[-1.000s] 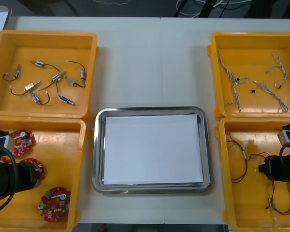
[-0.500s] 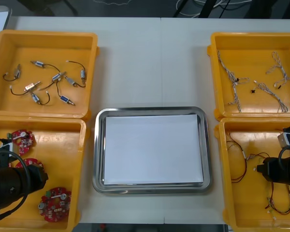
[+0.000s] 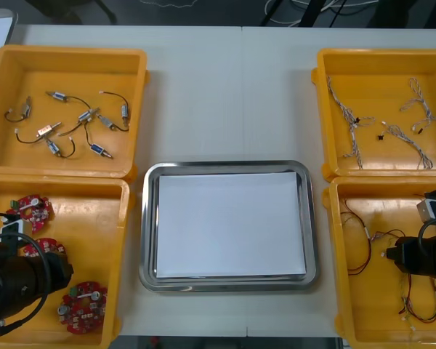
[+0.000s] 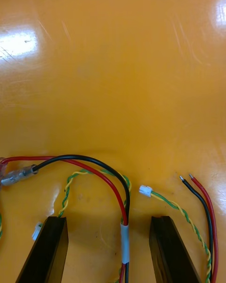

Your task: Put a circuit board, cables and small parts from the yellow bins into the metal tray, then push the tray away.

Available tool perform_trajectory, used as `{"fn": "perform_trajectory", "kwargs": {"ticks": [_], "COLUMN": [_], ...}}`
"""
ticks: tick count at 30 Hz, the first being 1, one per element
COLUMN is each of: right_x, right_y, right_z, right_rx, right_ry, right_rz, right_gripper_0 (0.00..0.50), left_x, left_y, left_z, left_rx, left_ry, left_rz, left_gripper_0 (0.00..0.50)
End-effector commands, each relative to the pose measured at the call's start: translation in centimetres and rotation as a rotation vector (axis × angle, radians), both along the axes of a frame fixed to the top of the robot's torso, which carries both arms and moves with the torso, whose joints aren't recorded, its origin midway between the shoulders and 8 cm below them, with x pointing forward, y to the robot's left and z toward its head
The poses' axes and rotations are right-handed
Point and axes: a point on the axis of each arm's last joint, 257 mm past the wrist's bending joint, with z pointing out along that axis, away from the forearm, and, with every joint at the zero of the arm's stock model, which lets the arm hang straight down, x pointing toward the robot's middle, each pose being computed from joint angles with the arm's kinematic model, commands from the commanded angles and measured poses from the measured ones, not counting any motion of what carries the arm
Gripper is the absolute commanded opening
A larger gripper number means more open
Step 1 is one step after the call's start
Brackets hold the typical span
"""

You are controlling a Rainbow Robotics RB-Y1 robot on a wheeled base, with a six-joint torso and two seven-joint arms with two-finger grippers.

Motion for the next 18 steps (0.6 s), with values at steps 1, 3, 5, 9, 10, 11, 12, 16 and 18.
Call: {"fn": "perform_trajectory", "kwargs": {"ticks": [1, 3, 5, 9, 10, 11, 12, 16, 18], "right_x": [-3.2, -3.4, -3.4, -3.5, -3.5, -3.5, -3.4, -2.5, -1.9], "right_y": [-0.3, -0.2, -0.3, -0.2, -0.1, -0.2, -0.1, 0.0, 0.0], "right_z": [-3.3, -3.5, -3.5, -3.6, -3.6, -3.5, -3.5, -2.0, -0.7], "right_rx": [-0.035, -0.034, -0.036, -0.033, -0.031, -0.032, -0.031, -0.039, -0.045], "right_ry": [0.084, 0.087, 0.089, 0.091, 0.091, 0.090, 0.087, 0.048, 0.021], "right_rz": [0.045, 0.047, 0.048, 0.051, 0.053, 0.053, 0.057, 0.072, 0.083], "right_gripper_0": [0.500, 0.075, 0.000, 0.000, 0.000, 0.000, 0.000, 0.000, 0.000], "left_x": [-0.3, -0.2, 0.0, 0.3, 0.4, 0.4, 0.5, 0.8, 1.1], "left_y": [0.6, 0.6, 0.6, 0.6, 0.6, 0.6, 0.6, 0.6, 0.6], "left_z": [-0.3, -0.5, -0.7, -0.6, -0.6, -0.6, -0.5, -0.2, -0.1], "left_rx": [0.044, 0.051, 0.061, 0.063, 0.061, 0.062, 0.062, 0.064, 0.064], "left_ry": [0.011, 0.006, 0.002, -0.003, -0.003, -0.003, -0.006, -0.014, -0.019], "left_rz": [-0.044, -0.048, -0.051, -0.051, -0.050, -0.052, -0.053, -0.052, -0.053], "left_gripper_0": [0.500, 0.500, 0.500, 0.500, 0.500, 0.500, 0.500, 0.500, 0.500]}}
